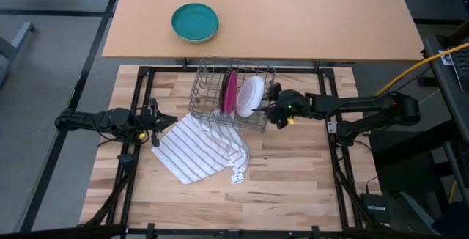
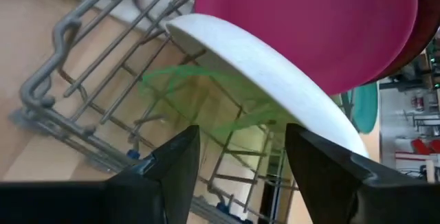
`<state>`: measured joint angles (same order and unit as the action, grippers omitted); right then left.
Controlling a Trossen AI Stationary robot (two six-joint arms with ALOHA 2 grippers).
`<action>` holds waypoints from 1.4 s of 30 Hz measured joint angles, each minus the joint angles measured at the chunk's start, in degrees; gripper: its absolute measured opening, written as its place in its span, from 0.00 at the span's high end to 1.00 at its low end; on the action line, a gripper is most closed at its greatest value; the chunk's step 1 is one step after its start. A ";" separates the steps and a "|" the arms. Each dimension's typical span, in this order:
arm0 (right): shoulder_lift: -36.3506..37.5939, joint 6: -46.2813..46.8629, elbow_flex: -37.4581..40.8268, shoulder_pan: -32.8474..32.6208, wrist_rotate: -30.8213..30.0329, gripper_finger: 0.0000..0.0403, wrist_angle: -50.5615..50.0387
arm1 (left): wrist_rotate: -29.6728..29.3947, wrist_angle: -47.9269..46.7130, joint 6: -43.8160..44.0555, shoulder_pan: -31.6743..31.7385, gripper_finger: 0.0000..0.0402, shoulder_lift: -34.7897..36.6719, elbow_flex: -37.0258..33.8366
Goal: Sort dishes
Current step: Adjust the plates in the dish rack
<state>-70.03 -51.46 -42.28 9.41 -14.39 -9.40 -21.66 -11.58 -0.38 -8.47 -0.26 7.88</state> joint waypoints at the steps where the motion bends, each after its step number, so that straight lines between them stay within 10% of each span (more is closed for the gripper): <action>1: -0.58 -0.35 0.00 0.00 0.04 0.46 0.68 | 0.01 -0.01 0.00 -0.02 0.92 0.00 0.00; 42: -7.79 -7.54 -6.43 0.00 3.73 0.46 7.08 | 0.00 -1.55 0.39 -0.02 0.92 0.00 0.00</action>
<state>-77.82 -59.00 -48.71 9.41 -10.66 -2.32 -21.66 -13.13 0.01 -8.49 -0.26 7.88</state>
